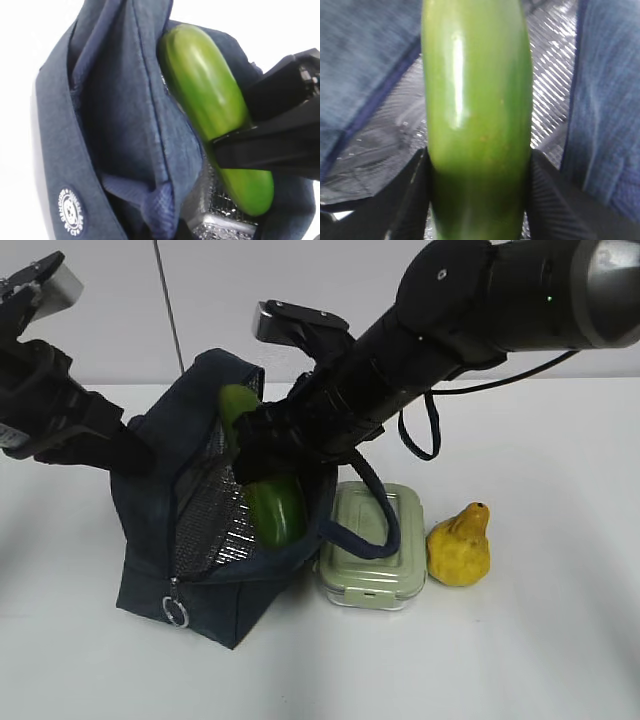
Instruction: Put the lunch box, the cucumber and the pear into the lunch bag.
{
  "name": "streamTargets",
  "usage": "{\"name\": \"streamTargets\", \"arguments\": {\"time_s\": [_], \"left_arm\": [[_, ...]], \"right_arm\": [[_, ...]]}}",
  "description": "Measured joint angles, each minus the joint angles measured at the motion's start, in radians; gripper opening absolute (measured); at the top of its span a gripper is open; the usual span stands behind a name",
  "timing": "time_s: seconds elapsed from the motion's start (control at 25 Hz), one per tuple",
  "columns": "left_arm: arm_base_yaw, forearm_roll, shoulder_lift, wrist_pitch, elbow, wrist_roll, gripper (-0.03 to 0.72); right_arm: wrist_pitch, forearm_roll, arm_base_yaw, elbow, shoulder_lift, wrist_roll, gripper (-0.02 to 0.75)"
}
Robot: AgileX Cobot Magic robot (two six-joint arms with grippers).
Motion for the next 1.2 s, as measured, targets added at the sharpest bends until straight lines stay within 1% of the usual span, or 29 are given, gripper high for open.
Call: {"name": "streamTargets", "arguments": {"time_s": [0.36, 0.56, 0.64, 0.76, 0.84, 1.08, 1.2], "left_arm": [[0.0, -0.006, -0.005, 0.008, 0.0, 0.0, 0.002], [0.0, -0.006, -0.016, 0.021, 0.0, 0.0, 0.002], [0.0, -0.005, -0.016, 0.021, 0.0, 0.0, 0.002], [0.0, -0.004, -0.016, 0.021, 0.0, 0.0, 0.002], [0.0, -0.004, -0.016, 0.021, 0.0, 0.0, 0.002], [0.0, -0.003, -0.016, 0.021, 0.0, 0.0, 0.002], [0.0, -0.002, -0.016, 0.021, 0.0, 0.0, 0.002]], "right_arm": [[0.014, -0.03, 0.0, -0.004, 0.041, 0.047, 0.377], [0.055, -0.004, 0.0, -0.052, 0.06, 0.015, 0.382], [0.081, 0.005, 0.0, -0.082, 0.064, -0.001, 0.429], [0.132, 0.005, 0.0, -0.134, 0.063, -0.011, 0.528], [0.154, 0.005, 0.0, -0.155, 0.063, -0.013, 0.549], [0.206, -0.004, 0.0, -0.177, 0.063, -0.015, 0.549], [0.231, -0.04, 0.0, -0.179, 0.063, -0.015, 0.519]]}}
